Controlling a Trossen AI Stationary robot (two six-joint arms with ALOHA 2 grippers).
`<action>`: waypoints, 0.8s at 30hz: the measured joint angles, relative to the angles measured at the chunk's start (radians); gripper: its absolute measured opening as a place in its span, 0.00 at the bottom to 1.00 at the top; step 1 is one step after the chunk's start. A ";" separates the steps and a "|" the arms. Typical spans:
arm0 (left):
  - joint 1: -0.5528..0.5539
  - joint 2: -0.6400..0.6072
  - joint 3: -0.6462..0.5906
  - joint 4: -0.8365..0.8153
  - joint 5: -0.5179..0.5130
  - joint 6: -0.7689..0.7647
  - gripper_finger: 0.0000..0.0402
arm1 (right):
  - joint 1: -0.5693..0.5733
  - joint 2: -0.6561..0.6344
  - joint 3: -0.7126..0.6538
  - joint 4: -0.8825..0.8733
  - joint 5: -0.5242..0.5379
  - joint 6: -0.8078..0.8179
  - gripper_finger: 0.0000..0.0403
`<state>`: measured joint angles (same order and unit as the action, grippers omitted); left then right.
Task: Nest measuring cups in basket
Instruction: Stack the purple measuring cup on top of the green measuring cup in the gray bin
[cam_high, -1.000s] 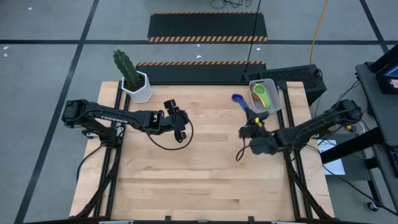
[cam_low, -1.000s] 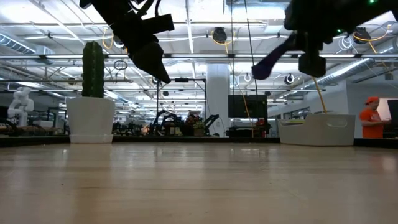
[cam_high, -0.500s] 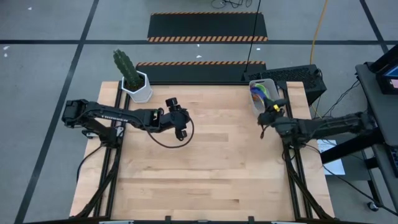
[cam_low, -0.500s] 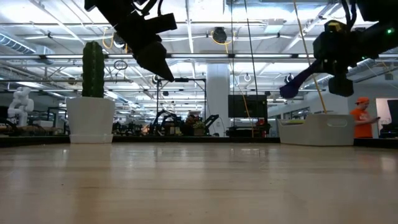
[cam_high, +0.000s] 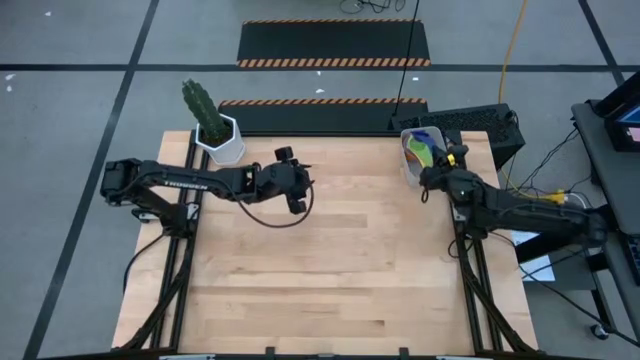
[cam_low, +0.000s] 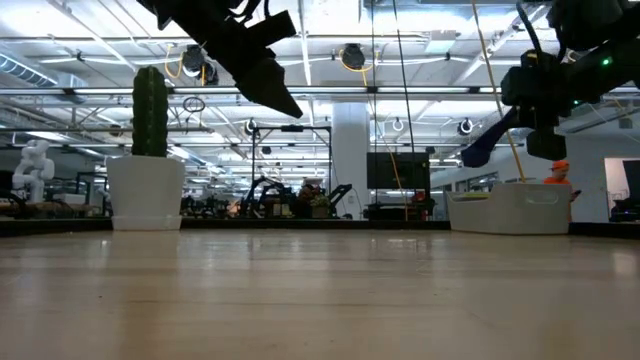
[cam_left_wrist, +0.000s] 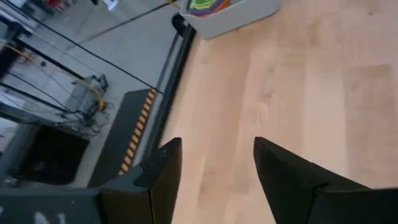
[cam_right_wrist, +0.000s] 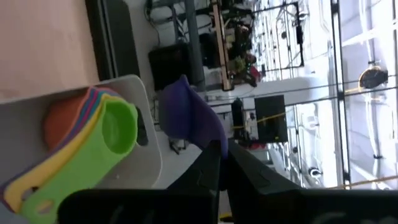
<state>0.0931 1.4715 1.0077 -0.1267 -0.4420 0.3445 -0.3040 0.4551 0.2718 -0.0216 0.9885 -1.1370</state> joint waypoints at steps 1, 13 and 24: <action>0.008 0.000 0.000 0.005 0.000 0.012 0.50 | -0.016 0.007 0.000 0.000 -0.005 0.001 0.01; 0.079 0.000 0.000 0.137 0.120 0.087 0.50 | -0.145 0.085 0.000 -0.011 -0.161 0.076 0.01; 0.099 0.000 0.000 0.226 0.128 0.157 0.50 | -0.212 0.136 0.001 -0.012 -0.235 0.077 0.01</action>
<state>0.1917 1.4715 1.0077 0.0997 -0.3138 0.5014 -0.5160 0.5908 0.2729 -0.0341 0.7532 -1.0599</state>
